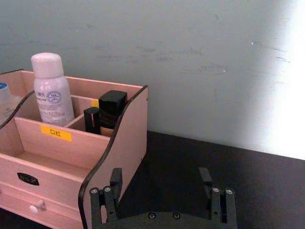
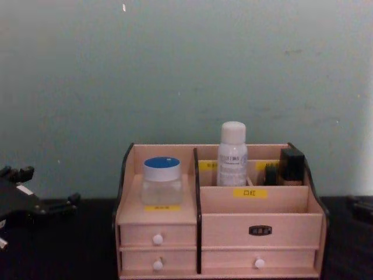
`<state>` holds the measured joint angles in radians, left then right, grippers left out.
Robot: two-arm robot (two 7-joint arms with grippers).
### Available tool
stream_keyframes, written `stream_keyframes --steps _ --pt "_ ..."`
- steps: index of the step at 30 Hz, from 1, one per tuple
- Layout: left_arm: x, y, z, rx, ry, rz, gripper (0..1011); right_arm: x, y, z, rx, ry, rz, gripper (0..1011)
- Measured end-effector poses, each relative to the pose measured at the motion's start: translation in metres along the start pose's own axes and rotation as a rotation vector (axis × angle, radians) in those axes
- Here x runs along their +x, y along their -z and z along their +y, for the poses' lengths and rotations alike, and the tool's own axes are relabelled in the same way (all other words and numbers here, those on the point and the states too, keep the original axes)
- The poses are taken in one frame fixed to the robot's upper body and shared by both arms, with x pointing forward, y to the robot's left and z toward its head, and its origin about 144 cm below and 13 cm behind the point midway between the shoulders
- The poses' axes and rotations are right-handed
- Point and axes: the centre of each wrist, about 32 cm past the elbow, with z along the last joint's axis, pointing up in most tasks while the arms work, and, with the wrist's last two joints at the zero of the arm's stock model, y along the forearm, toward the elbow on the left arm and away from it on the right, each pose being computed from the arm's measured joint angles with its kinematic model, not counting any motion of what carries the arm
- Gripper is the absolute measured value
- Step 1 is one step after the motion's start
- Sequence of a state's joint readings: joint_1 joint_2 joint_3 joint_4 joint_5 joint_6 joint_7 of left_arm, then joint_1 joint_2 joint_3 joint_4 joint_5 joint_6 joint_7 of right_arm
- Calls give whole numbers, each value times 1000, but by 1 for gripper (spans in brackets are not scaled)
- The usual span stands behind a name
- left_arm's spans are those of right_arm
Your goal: Pick up the facial cleanser and watermelon frost from the table and place them into the tiered storage box.
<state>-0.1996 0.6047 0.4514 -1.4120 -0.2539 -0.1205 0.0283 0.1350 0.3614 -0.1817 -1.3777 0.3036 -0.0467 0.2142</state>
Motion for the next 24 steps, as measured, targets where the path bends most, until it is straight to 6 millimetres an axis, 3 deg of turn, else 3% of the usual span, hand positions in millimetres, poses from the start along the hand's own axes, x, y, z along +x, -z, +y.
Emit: stream_keyframes --steps 24 --pt "0 0 0 0 0 0 1001 0 -1 0 3 -2 0 1003"
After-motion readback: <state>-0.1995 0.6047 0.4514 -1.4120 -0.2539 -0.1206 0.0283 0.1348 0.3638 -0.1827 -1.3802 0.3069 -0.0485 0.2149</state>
